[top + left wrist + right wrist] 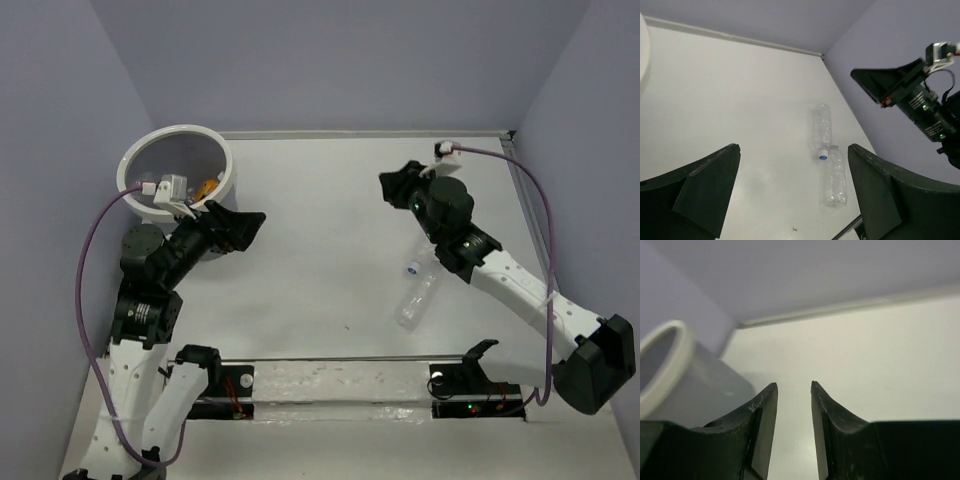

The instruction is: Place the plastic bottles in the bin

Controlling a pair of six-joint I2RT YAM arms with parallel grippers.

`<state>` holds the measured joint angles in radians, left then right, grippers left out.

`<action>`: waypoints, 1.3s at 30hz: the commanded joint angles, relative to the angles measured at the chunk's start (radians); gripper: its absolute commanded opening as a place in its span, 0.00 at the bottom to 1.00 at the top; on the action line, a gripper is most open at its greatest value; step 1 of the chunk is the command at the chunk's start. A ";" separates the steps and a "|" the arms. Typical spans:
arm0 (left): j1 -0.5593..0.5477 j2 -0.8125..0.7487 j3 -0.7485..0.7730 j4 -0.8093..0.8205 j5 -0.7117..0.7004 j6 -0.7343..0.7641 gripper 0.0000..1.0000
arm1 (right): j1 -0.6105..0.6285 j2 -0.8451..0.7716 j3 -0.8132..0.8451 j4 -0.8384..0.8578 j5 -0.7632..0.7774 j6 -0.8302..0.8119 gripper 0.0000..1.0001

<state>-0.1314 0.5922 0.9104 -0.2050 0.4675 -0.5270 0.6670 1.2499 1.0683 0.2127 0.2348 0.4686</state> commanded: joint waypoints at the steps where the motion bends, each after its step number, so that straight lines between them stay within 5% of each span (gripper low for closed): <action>1: -0.137 0.049 -0.030 0.136 -0.079 -0.030 0.98 | -0.078 -0.223 -0.275 -0.315 0.130 0.129 0.39; 7: -0.580 0.245 0.007 0.185 -0.486 -0.024 0.99 | -0.142 -0.371 -0.430 -0.513 0.231 0.185 0.74; 13: -0.764 0.452 0.057 0.228 -0.622 -0.004 0.99 | -0.279 -0.360 -0.442 -0.498 0.180 0.183 0.78; 20: -0.821 0.780 0.197 0.282 -0.593 0.047 0.99 | -0.279 -0.472 -0.493 -0.567 0.155 0.192 0.73; 39: -0.824 1.605 1.072 0.112 -0.418 0.085 0.99 | -0.288 -0.578 -0.645 -0.676 0.011 0.384 0.76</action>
<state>-0.9524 2.1105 1.7966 -0.0364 -0.0162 -0.4427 0.3855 0.6674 0.4343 -0.4595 0.2970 0.8165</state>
